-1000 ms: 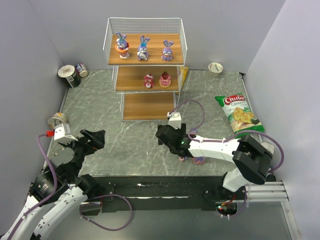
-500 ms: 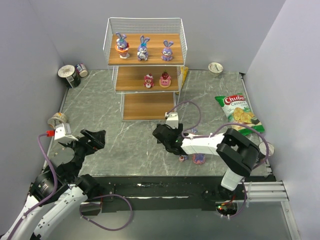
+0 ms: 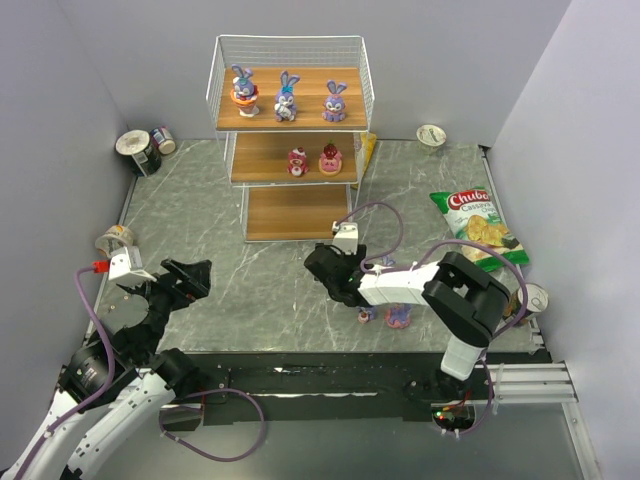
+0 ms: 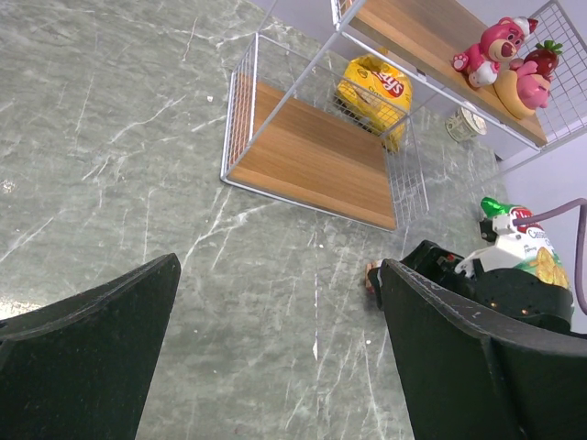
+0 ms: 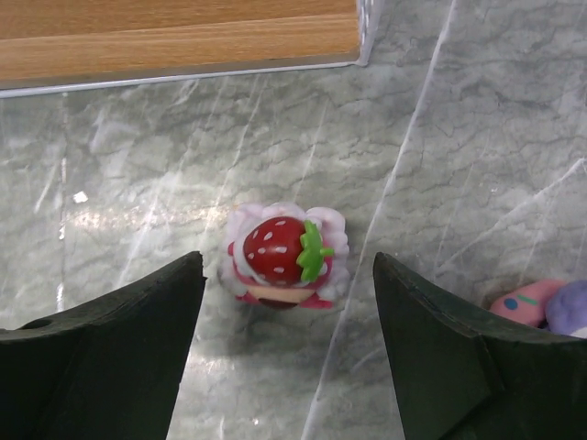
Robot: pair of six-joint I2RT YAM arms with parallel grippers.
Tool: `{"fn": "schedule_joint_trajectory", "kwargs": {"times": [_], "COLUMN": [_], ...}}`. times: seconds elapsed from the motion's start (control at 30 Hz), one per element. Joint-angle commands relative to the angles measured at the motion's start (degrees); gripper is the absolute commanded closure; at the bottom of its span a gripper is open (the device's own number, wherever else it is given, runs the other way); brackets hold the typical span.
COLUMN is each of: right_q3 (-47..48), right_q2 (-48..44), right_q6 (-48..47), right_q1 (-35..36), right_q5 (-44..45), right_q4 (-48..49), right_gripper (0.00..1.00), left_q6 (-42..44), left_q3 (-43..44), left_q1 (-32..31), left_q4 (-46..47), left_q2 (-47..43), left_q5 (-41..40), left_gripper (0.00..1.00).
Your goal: Place and organize the plastic toys onto the shelf
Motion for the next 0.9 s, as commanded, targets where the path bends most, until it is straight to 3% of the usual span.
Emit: {"fn": "schedule_joint_trajectory", "kwargs": {"times": [0.0,0.17,0.27,0.4,0.57,0.87], "right_q3": [2.3,2.1,1.0,0.8,4.5,14.6], "right_q2": [1.9,1.9,0.7,-1.5,-3.9,-9.5], "right_q6": [2.0,3.1,3.1,1.6,-1.4,-8.5], "right_q1": [-0.5,-0.6,-0.6,0.4,3.3,9.8], "right_q5": [3.5,3.6,4.1,4.7,7.7,7.2], "right_q4": [2.1,1.7,2.4,2.3,-1.5,-5.0], "right_gripper": [0.21,0.30,0.45,0.75,0.97,1.00], "left_q6": [0.7,0.7,0.7,0.7,0.6,-0.1], "left_q3": [0.0,0.0,0.0,0.1,0.1,0.3], "left_q1": [-0.2,-0.2,-0.2,-0.2,-0.2,-0.2], "left_q4": [2.0,2.0,1.9,2.0,2.0,1.3], "left_q2": [0.2,0.2,0.0,0.0,-0.5,-0.8], "left_q5": [0.6,0.6,0.6,0.6,0.5,-0.6], "left_gripper": [0.04,0.04,0.04,0.04,0.03,0.03]}}
